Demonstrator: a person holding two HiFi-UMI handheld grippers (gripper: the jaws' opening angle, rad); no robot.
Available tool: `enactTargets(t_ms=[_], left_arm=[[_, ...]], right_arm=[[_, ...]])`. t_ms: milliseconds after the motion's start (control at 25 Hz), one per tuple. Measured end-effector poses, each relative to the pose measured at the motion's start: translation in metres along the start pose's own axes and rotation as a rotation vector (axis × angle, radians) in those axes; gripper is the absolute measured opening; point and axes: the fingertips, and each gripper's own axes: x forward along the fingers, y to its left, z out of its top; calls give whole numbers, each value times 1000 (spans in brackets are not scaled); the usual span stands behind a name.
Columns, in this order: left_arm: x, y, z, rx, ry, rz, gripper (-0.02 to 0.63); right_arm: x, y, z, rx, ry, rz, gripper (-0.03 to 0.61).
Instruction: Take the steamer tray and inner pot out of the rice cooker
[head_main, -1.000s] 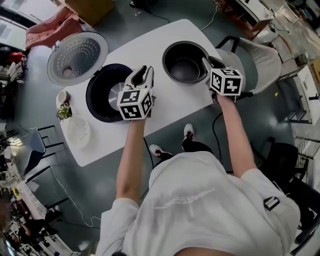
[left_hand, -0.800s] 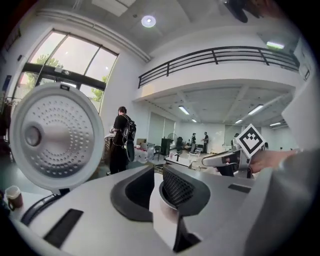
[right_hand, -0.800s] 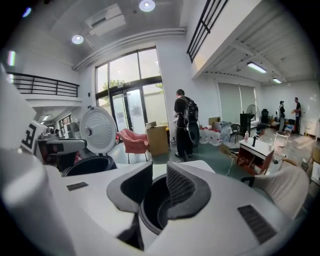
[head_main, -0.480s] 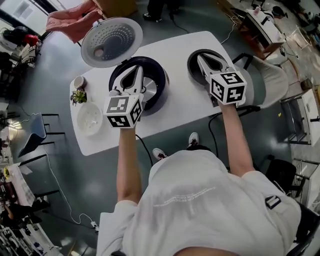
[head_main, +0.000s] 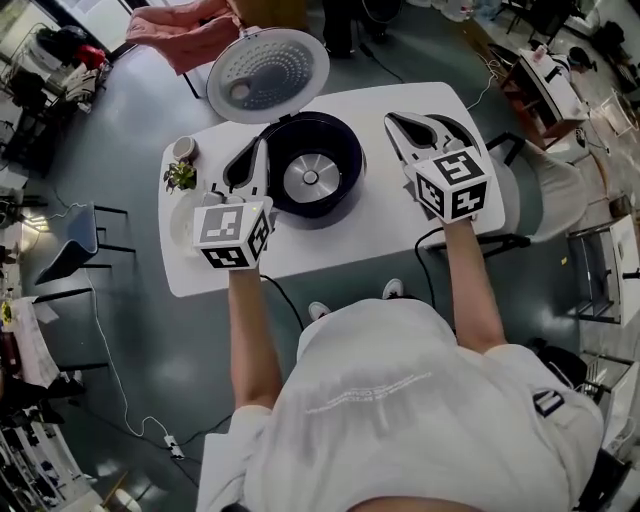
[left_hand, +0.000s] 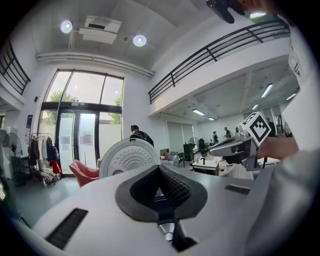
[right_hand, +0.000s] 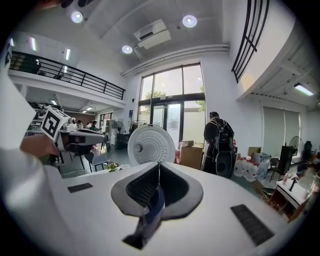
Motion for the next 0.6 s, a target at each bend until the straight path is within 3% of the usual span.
enactTargets(t_ms=[600], left_arm=[[-53,31,25,69,-63,124,15]], right_arm=[[3,51,38,-161,-60,59,26]])
